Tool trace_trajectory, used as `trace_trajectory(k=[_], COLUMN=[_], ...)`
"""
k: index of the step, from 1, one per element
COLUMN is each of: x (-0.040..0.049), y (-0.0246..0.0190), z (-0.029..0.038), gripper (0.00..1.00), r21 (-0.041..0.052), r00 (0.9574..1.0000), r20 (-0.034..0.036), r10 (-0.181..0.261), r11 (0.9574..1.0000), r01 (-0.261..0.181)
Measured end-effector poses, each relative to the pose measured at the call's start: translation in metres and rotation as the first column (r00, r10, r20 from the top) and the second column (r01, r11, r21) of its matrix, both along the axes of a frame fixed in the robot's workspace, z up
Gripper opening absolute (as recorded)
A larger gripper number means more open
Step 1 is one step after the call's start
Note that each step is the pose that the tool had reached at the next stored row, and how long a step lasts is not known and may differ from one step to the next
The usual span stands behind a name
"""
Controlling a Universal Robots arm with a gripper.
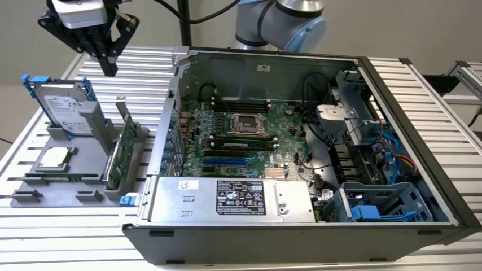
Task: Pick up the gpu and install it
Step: 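Reach for the gpu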
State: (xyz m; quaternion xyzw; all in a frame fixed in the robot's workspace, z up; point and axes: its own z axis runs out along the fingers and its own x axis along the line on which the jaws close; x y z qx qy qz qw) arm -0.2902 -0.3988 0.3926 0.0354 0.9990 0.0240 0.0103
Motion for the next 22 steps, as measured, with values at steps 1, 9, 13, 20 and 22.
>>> trace_trajectory(k=[1, 9, 13, 20, 22], x=[-0.0018, -0.0154, -0.0211, -0.027, -0.0273], y=[0.0, 0.0, 0.0, 0.0, 0.0], z=[0.0, 0.0, 0.0, 0.0, 0.0], gripper=[0.0, 0.0, 0.0, 0.0, 0.0], r21=[0.0, 0.0, 0.0, 0.0, 0.0], r00=[1.0, 1.0, 1.0, 1.0, 1.0], r20=[0.0, 0.0, 0.0, 0.0, 0.0], r10=[0.0, 0.0, 0.0, 0.0, 0.0], r11=[1.0, 1.0, 1.0, 1.0, 1.0], r01=[0.0, 0.0, 0.0, 0.0, 0.0])
